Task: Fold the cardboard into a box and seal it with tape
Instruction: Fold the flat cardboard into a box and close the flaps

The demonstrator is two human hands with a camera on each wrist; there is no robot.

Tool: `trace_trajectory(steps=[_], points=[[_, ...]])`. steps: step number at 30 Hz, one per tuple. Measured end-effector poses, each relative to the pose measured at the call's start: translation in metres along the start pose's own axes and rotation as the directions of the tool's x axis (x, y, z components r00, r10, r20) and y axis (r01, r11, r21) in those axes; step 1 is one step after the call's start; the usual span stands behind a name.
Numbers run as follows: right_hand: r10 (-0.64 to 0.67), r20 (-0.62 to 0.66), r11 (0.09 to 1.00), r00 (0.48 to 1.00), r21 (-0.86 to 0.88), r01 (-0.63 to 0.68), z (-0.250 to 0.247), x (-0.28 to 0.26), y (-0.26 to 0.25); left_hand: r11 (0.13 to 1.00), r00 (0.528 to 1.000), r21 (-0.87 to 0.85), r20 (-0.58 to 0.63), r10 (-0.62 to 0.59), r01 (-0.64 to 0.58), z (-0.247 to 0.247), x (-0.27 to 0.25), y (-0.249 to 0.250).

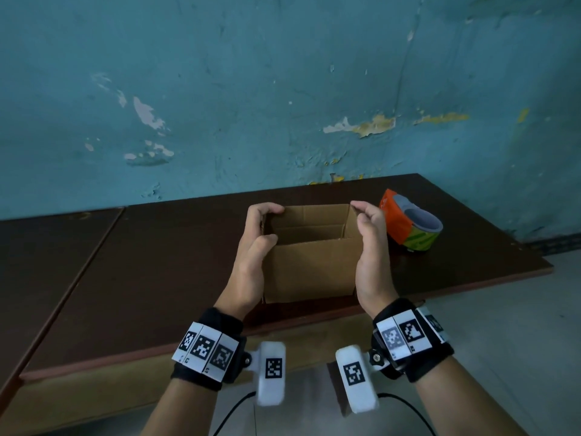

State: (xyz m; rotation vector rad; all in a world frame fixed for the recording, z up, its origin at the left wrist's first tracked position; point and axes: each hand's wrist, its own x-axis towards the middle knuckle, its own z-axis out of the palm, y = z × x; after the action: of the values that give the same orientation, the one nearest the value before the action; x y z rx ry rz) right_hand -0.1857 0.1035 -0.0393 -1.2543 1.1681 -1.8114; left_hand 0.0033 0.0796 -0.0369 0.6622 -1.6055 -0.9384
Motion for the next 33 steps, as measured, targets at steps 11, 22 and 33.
trace_trajectory(steps=[11, 22, 33], points=[[-0.016, -0.050, 1.000, 0.999, 0.001, 0.016, 0.007, 0.004, 0.002, 0.990, 0.993, 0.128, 0.084, -0.078, 0.067, -0.003, 0.000, 0.001], [-0.013, -0.045, 0.999, 0.999, -0.031, 0.011, 0.007, 0.003, -0.001, 0.852, 0.946, -0.441, -0.016, -0.323, 0.283, 0.007, -0.005, 0.016], [-0.008, -0.032, 0.999, 0.999, -0.031, 0.007, 0.006, 0.002, -0.003, 0.863, 0.923, -0.441, -0.165, -0.348, 0.247, 0.008, 0.004, 0.006]])
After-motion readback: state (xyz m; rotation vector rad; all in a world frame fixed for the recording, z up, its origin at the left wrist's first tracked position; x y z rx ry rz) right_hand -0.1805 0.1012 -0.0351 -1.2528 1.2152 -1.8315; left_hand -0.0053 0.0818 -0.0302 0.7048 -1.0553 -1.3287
